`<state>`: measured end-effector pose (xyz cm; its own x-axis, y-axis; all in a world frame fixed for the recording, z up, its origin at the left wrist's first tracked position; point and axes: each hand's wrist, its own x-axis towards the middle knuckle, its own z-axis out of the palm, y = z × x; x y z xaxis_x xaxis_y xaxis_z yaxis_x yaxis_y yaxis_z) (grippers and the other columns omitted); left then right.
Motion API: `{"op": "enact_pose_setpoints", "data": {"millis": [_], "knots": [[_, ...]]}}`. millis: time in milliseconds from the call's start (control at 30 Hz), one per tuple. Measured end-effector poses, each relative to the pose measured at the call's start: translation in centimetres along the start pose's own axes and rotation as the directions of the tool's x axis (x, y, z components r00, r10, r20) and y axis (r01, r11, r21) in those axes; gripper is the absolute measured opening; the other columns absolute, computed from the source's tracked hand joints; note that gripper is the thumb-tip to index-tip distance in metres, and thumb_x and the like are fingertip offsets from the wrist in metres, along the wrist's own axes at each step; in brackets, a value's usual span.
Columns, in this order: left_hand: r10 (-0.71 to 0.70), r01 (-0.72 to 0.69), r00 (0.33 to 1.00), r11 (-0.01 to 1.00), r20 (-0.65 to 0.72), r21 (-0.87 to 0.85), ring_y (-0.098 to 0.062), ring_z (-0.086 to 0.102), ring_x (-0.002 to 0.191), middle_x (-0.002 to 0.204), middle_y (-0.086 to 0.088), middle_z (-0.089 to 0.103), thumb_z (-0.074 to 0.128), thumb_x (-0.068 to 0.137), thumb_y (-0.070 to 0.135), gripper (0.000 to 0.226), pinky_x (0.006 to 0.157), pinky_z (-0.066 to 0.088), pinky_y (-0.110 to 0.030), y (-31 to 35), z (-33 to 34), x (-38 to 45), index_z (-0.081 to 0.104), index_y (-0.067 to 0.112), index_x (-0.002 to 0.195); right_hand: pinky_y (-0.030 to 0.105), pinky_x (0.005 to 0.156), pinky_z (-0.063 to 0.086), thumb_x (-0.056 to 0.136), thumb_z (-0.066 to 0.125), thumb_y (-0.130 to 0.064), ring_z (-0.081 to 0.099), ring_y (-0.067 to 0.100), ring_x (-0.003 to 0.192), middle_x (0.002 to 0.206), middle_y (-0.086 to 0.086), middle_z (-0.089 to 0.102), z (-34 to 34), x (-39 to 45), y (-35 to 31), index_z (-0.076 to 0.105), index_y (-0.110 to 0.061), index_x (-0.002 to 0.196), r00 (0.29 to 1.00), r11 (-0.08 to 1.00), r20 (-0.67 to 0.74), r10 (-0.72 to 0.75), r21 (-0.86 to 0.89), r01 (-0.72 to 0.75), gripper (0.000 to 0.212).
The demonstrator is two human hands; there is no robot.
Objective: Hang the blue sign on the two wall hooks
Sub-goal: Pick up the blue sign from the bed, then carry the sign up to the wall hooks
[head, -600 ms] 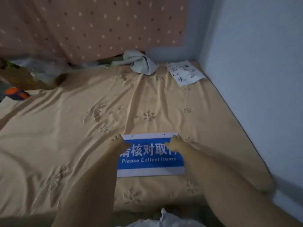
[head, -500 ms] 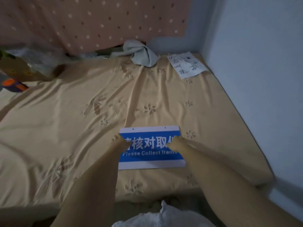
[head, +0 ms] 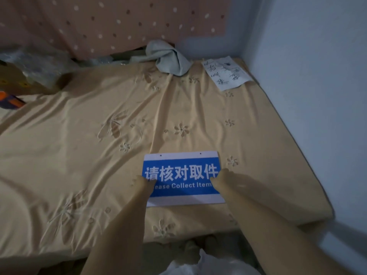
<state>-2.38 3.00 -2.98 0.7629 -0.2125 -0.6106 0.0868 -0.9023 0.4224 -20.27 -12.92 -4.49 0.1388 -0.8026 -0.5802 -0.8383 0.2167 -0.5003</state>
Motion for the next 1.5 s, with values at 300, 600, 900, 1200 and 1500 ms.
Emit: {"op": "enact_pose_setpoints", "data": {"millis": [300,600,900,1200,1500], "knots": [[0.065,-0.107,0.989,0.932,-0.131,-0.345,-0.039,0.05,0.122,0.135,-0.025,0.049,0.061,0.087,0.02,0.06,0.102,0.038,-0.046,0.7,-0.8,-0.2,0.034,-0.001,0.136,0.04,0.085,0.054,0.084,0.059,-0.01,0.065,0.033,0.097,0.107,0.015,0.067,-1.3,0.5,-1.1,0.059,0.0,0.112,0.998,0.95,0.028,-0.052,0.31,0.041,0.03],[0.252,-0.352,0.933,0.79,-0.257,-0.502,-0.036,0.056,0.109,0.128,-0.023,0.051,0.061,0.088,0.017,0.032,0.077,0.038,-0.034,6.3,-5.1,-0.9,0.037,0.01,0.108,0.033,0.076,0.046,0.091,0.051,-0.011,0.056,0.023,0.092,0.113,0.013,0.055,-5.9,0.1,-7.0,0.035,-0.004,0.129,0.973,0.881,-0.07,-0.221,0.415,0.23,0.042],[0.405,-0.515,0.857,0.643,-0.319,-0.567,-0.032,0.057,0.114,0.126,-0.016,0.055,0.063,0.087,0.016,0.05,0.08,0.045,-0.033,10.6,-8.5,-1.9,0.042,0.005,0.131,0.04,0.084,0.049,0.093,0.045,-0.011,0.059,0.031,0.108,0.126,0.014,0.057,-9.8,-0.6,-10.6,0.041,-0.006,0.127,0.907,0.834,-0.215,-0.362,0.359,0.418,0.034],[0.527,-0.614,0.778,0.522,-0.342,-0.592,-0.032,0.058,0.116,0.13,-0.013,0.06,0.061,0.087,0.011,0.051,0.086,0.047,-0.038,14.2,-8.2,-3.9,0.046,0.013,0.136,0.03,0.086,0.048,0.092,0.045,-0.012,0.057,0.021,0.113,0.13,0.006,0.056,-13.6,-2.4,-10.3,0.039,-0.016,0.135,0.795,0.711,-0.43,-0.427,0.384,0.589,0.043],[0.688,-0.699,0.65,0.377,-0.321,-0.608,-0.02,0.058,0.098,0.121,-0.006,0.061,0.062,0.087,0.011,0.048,0.063,0.045,-0.019,21.7,-6.9,-8.6,0.049,0.014,0.133,0.036,0.094,0.05,0.092,0.051,-0.011,0.054,0.022,0.121,0.139,0.006,0.051,-22.3,-4.0,-8.2,0.027,-0.02,0.145,0.669,0.584,-0.604,-0.432,0.378,0.718,0.059]]}}
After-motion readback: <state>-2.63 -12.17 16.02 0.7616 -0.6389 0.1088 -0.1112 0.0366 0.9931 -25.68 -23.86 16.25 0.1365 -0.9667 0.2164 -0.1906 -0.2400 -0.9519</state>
